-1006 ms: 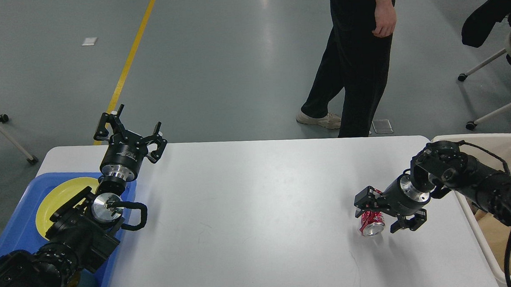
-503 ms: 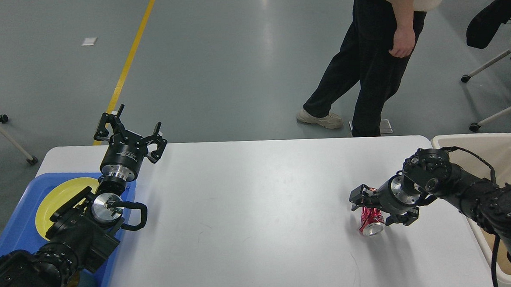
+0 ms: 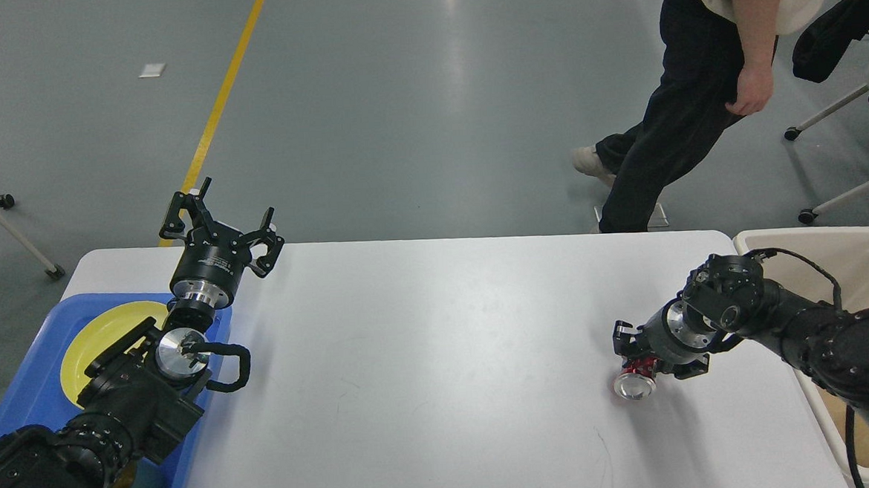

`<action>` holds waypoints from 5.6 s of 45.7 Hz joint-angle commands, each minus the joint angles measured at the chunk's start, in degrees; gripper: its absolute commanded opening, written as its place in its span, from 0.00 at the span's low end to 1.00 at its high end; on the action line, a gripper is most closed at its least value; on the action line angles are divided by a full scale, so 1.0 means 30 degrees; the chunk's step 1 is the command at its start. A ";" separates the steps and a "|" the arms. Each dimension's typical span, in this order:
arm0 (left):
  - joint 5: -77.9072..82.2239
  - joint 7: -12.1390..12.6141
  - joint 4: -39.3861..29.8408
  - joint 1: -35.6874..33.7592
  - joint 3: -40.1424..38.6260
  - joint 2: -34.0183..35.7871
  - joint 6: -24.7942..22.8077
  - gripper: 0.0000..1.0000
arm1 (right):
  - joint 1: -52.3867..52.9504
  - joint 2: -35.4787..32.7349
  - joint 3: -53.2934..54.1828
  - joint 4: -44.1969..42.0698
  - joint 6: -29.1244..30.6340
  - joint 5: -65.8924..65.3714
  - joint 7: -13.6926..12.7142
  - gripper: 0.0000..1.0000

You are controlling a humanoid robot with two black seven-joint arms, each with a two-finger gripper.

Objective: Tidy desktop

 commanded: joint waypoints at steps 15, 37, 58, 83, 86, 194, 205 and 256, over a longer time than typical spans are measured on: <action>0.0001 0.0000 0.0000 0.0000 0.0000 0.0000 0.0000 0.97 | 0.9420 -0.4843 -0.3098 0.6417 0.4958 0.0200 0.0034 0.00; 0.0001 0.0000 0.0000 0.0000 0.0000 0.0000 0.0000 0.97 | 1.8688 -0.7921 -1.2353 0.2586 0.4958 0.0259 0.0034 0.00; 0.0001 0.0000 0.0000 0.0000 0.0000 0.0000 0.0000 0.97 | 1.0283 -1.1145 -1.3034 0.0212 -1.1587 0.0406 0.0181 0.00; 0.0001 0.0000 0.0000 0.0000 0.0000 0.0000 0.0000 0.97 | -0.5426 -0.5901 -0.4419 -0.6031 -1.2497 0.0933 0.0298 0.00; 0.0001 0.0000 0.0000 0.0000 0.0000 0.0000 0.0000 0.97 | -0.5426 -0.5871 -0.4418 -0.6002 -1.2468 0.0933 0.0298 0.13; 0.0001 0.0000 0.0000 0.0000 0.0000 0.0000 0.0000 0.97 | -0.0591 -0.4347 2.7163 -0.0787 -0.1921 0.8579 0.0474 1.00; 0.0001 0.0000 0.0000 0.0000 0.0000 0.0000 0.0000 0.97 | -0.1266 -0.4876 2.7339 -0.0787 -0.1569 0.8579 0.0503 1.00; 0.0001 0.0000 0.0000 0.0000 0.0000 0.0000 0.0000 0.97 | -0.5426 -0.1418 2.6812 -0.1050 -0.1452 0.8462 0.0327 1.00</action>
